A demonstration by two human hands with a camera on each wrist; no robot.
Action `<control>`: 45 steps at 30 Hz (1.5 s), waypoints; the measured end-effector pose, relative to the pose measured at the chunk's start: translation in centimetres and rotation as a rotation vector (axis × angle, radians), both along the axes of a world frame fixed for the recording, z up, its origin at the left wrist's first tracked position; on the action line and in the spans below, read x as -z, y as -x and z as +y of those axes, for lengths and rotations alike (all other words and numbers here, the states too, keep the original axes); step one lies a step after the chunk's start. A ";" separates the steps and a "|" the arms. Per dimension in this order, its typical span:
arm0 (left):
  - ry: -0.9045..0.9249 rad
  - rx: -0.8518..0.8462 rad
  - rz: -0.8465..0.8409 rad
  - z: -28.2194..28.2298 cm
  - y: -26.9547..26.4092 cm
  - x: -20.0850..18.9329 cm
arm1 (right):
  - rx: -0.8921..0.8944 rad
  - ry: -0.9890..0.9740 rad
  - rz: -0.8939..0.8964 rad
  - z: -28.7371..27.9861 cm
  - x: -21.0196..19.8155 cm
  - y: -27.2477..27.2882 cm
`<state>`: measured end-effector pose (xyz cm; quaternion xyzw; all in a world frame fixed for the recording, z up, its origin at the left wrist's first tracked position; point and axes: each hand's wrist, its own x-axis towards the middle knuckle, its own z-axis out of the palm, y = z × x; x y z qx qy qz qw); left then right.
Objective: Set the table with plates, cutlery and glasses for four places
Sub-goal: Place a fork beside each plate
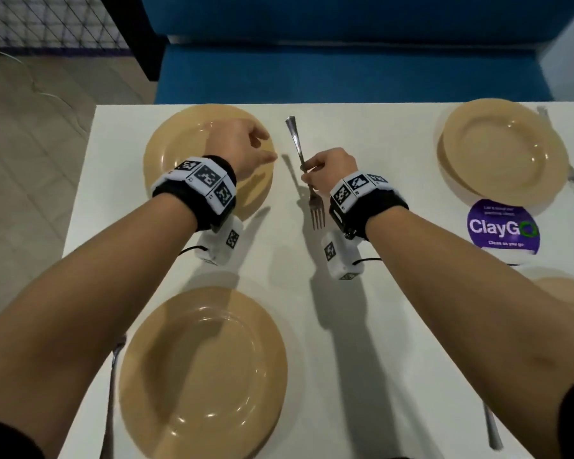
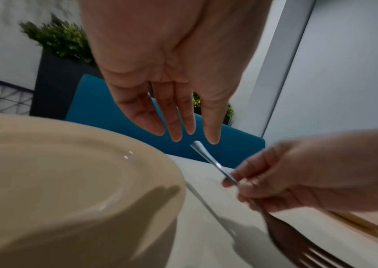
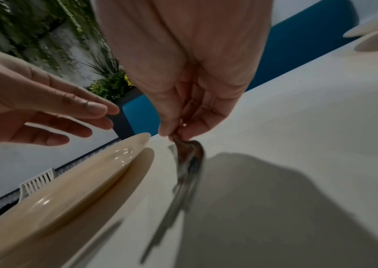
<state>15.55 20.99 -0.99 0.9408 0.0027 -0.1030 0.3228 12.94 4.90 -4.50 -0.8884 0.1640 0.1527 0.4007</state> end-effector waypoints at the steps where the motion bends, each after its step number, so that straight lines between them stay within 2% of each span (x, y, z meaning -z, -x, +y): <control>1: -0.017 0.036 0.010 -0.4 -0.1 0.3 | 0.021 -0.008 0.022 0.2 0.1 -0.6; 6: -0.216 0.265 0.042 -2.4 -0.8 1.7 | 0.074 0.004 0.070 0.7 1.3 -2.7; 11: -0.585 0.547 0.086 -4.5 -1.1 2.8 | 0.032 0.103 0.021 0.3 1.9 -3.0; 15: -0.670 0.641 0.123 -5.4 -1.2 3.4 | 0.022 0.157 -0.027 0.2 2.3 -2.3; 23: -0.739 0.640 0.029 -5.1 -2.0 4.0 | 0.013 0.130 -0.041 0.8 2.8 -2.7; 32: -0.719 0.584 0.038 -4.2 -3.4 4.2 | 0.002 0.120 -0.046 2.1 3.0 -4.4; 45: -0.701 0.564 0.014 -3.9 -3.4 4.4 | -0.005 0.106 -0.038 1.9 3.4 -3.9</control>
